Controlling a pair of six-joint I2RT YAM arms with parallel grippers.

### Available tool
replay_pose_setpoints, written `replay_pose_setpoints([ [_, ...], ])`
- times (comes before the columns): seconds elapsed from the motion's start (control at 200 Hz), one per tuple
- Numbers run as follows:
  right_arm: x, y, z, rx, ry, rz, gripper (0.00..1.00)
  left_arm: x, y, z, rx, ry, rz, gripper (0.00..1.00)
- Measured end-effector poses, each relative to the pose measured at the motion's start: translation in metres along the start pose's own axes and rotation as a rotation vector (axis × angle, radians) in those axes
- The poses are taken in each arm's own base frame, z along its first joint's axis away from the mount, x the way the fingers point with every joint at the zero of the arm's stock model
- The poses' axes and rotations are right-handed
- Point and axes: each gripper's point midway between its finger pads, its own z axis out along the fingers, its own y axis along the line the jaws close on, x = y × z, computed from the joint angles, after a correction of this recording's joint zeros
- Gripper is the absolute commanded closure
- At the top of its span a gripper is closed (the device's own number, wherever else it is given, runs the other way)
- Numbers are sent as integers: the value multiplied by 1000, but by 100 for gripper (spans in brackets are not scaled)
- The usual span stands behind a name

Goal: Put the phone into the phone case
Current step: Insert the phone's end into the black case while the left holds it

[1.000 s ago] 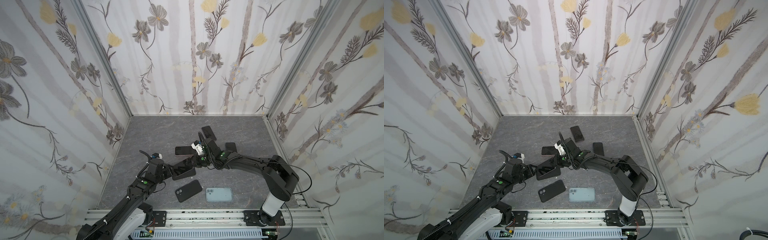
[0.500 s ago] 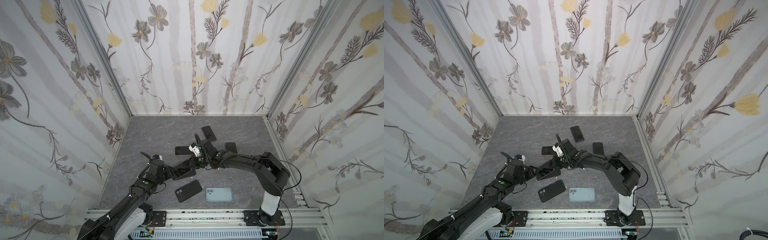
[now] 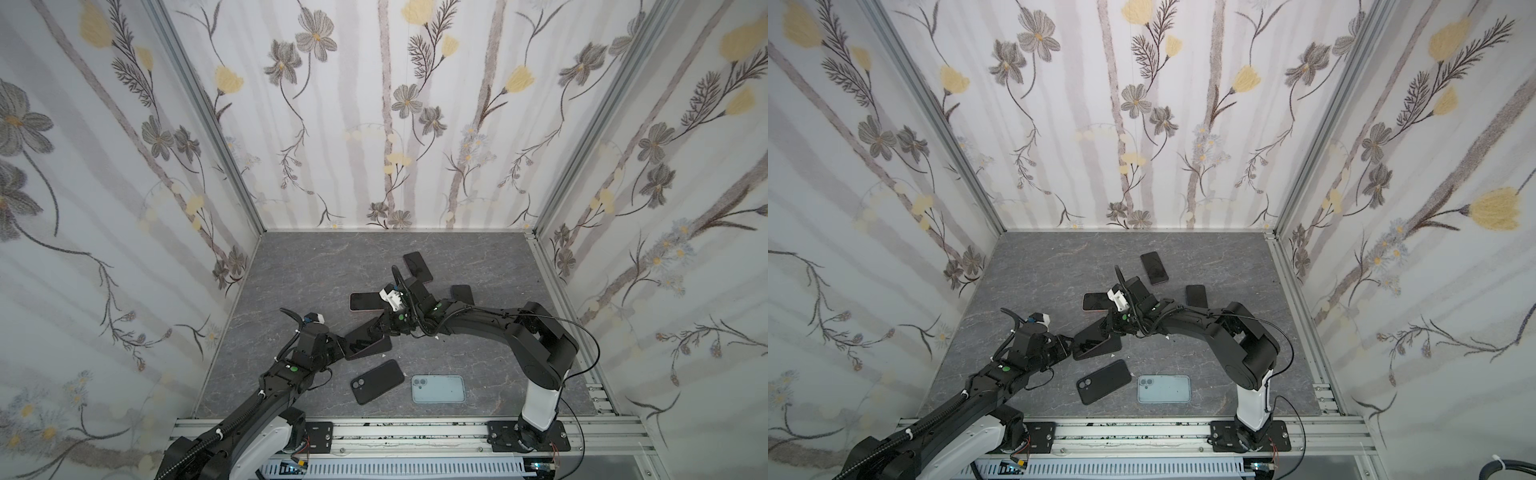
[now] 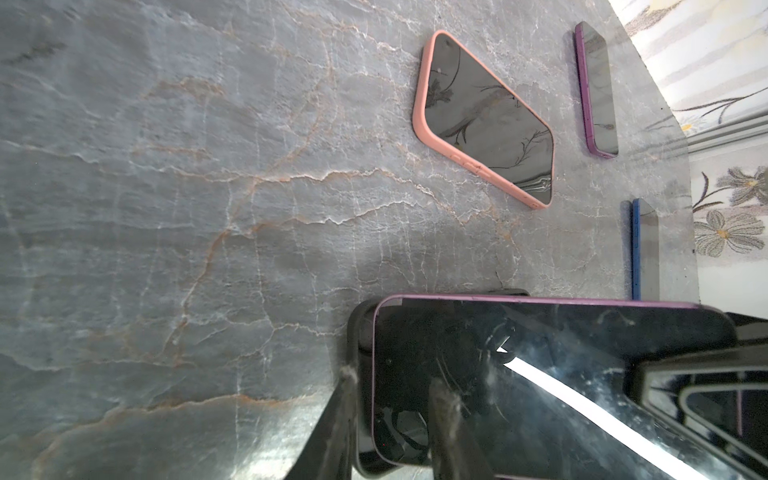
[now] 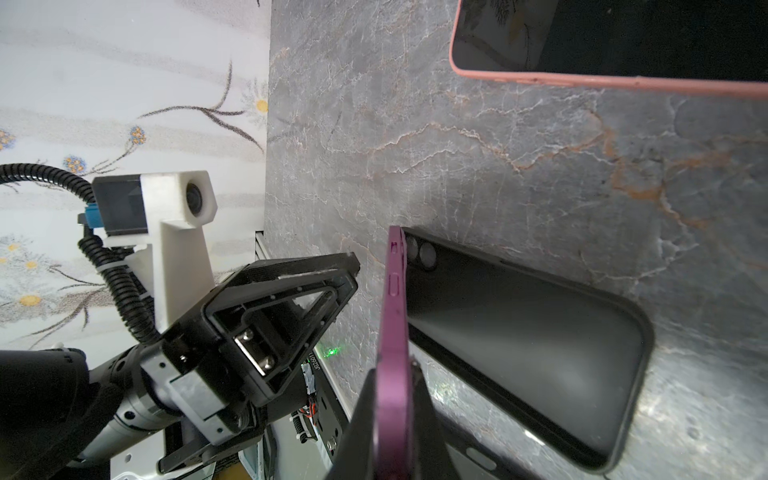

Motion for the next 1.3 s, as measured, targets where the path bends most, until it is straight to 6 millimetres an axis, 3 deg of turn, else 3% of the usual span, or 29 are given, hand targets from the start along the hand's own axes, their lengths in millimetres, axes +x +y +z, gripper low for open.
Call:
replay_pose_setpoints([
  [0.29, -6, -14, -6, 4, -11, 28, 100, 6, 6, 4, -3, 9, -19, 74],
  [0.515, 2, -14, -5, -14, 2, 32, 100, 15, 14, 9, -9, 25, -47, 75],
  [1.299, 6, -22, 3, -97, -26, 102, 100, 24, 4, 22, 67, 68, -70, 75],
])
